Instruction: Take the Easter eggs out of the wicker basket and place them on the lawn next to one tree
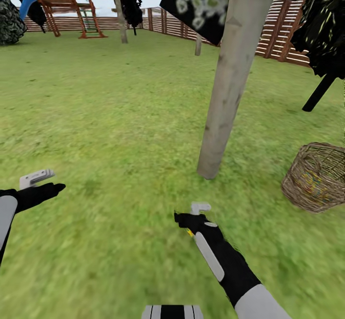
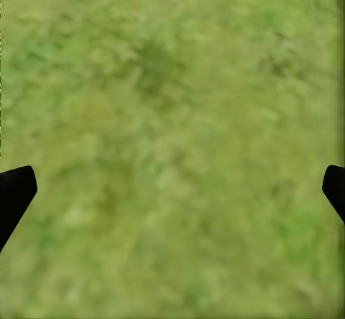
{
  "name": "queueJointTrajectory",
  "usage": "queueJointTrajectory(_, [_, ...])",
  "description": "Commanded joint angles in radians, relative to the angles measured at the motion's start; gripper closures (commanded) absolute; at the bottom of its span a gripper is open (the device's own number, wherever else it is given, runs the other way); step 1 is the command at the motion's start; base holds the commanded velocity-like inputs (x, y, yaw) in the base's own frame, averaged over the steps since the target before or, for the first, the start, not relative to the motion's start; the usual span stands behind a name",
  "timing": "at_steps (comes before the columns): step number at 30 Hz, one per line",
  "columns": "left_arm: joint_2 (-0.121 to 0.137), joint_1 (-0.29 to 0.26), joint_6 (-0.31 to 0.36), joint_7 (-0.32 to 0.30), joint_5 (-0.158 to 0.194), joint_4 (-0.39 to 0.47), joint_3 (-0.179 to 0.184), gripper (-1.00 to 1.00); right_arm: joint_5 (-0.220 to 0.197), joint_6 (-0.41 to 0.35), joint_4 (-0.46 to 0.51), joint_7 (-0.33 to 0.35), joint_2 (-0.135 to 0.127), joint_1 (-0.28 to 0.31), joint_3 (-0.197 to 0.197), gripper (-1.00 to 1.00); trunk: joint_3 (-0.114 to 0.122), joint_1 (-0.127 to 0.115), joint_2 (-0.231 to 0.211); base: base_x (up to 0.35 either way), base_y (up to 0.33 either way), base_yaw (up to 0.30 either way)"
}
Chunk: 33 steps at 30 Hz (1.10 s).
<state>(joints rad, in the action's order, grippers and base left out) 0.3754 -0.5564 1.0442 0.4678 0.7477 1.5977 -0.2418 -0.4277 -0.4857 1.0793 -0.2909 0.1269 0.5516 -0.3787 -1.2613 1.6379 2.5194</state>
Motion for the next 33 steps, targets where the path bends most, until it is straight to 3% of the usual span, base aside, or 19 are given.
queueJointTrajectory(1, [0.002, -0.001, 0.003, 0.01, 0.01, 0.001, 0.0, -1.0, 0.014, -0.036, 0.089, -0.01, -0.018, -0.064, -0.002, -1.0, 0.003, -0.001, 0.0, 0.0, 0.0, 0.0])
queueJointTrajectory(4, [0.001, -0.001, 0.003, 0.008, 0.003, 0.001, 0.001, -1.0, 0.064, -0.066, 0.25, -0.01, -0.056, -0.201, -0.002, -1.0, 0.015, -0.002, -0.001, 0.0, 0.0, 0.0])
queueJointTrajectory(9, [-0.005, 0.0, 0.003, 0.013, 0.001, 0.0, 0.005, -1.0, 0.12, -0.123, 0.375, -0.007, -0.091, -0.315, -0.002, -1.0, 0.034, -0.004, -0.002, 0.0, 0.0, 0.0])
queueJointTrajectory(10, [-0.011, 0.002, 0.003, 0.017, 0.001, -0.001, 0.006, -1.0, 0.129, -0.133, 0.39, -0.004, -0.109, -0.329, -0.002, -1.0, 0.038, -0.005, -0.002, 0.0, 0.0, 0.0])
queueJointTrajectory(13, [-0.036, 0.006, 0.003, 0.02, 0.001, -0.002, 0.006, -1.0, 0.133, -0.153, 0.398, -0.003, -0.121, -0.336, -0.002, -1.0, 0.05, -0.006, -0.003, 0.0, 0.0, 0.0])
queueJointTrajectory(17, [-0.062, 0.007, -0.093, 0.015, -0.001, -0.019, 0.008, -1.0, 0.165, -0.161, 0.4, -0.004, -0.125, -0.338, -0.003, -1.0, 0.065, -0.008, -0.004, 0.0, 0.0, 0.0])
queueJointTrajectory(22, [-0.068, 0.007, -0.144, 0.014, 0.0, -0.022, 0.01, -1.0, 0.188, -0.162, 0.399, -0.004, -0.124, -0.338, -0.004, -1.0, 0.081, -0.01, -0.005, 0.0, 0.0, 0.0])
queueJointTrajectory(33, [-0.07, 0.009, -0.156, 0.003, 0.001, -0.016, 0.01, -1.0, 0.19, -0.154, 0.385, -0.003, -0.121, -0.338, -0.024, -1.0, 0.086, -0.01, -0.005, -0.021, 0.0, -0.138])
